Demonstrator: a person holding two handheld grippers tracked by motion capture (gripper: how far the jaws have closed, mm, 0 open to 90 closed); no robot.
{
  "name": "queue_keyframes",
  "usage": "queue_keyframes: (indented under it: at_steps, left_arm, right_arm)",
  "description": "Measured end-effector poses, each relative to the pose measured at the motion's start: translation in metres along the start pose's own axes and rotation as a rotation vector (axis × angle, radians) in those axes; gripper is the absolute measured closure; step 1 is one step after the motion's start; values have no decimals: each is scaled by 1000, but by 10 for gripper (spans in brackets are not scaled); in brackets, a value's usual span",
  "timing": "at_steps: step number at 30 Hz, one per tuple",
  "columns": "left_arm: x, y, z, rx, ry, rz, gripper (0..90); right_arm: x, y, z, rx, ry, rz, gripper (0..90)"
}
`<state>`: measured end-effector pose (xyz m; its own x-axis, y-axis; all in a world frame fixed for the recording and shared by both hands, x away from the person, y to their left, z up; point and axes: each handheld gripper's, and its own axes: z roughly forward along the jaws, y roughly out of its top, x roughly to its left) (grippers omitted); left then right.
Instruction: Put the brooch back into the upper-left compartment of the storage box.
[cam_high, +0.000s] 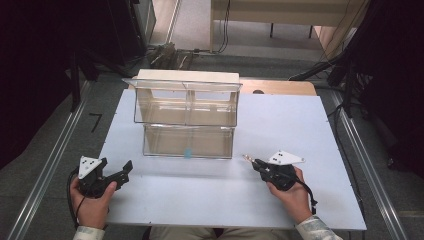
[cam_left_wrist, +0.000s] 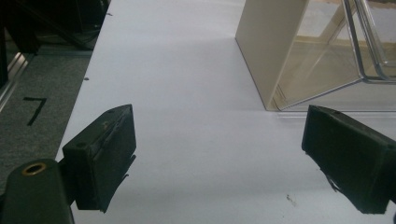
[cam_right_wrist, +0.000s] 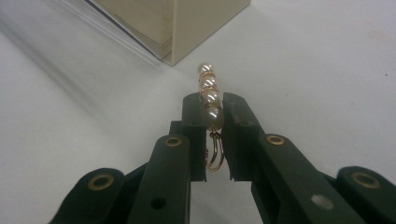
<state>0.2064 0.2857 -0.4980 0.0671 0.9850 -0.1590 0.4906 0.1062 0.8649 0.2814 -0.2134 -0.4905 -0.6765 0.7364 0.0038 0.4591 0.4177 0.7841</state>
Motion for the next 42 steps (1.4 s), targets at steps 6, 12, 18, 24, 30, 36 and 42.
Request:
queue_keyframes:
  at_steps: [6,12,18,24,30,36,42]
  left_arm:
    - [0,0,0,-1,-1,0,104]
    - [0,0,0,1,0,-1,105]
    - [1,0,0,1,-1,-3,104]
    - [1,0,0,3,0,-3,104]
    - [1,0,0,3,0,0,104]
    - [1,0,0,3,0,0,104]
    - [1,0,0,4,0,0,104]
  right_arm:
    - [2,1,-10,-27,2,9,780]
    - [5,5,-23,-70,16,18,780]
    - [10,8,-33,-99,22,24,780]
    - [15,10,-39,-116,31,19,780]
    - [21,13,-46,-141,27,7,780]
    - [24,15,-49,-152,32,-4,780]
    - [30,19,-54,-172,47,-16,780]
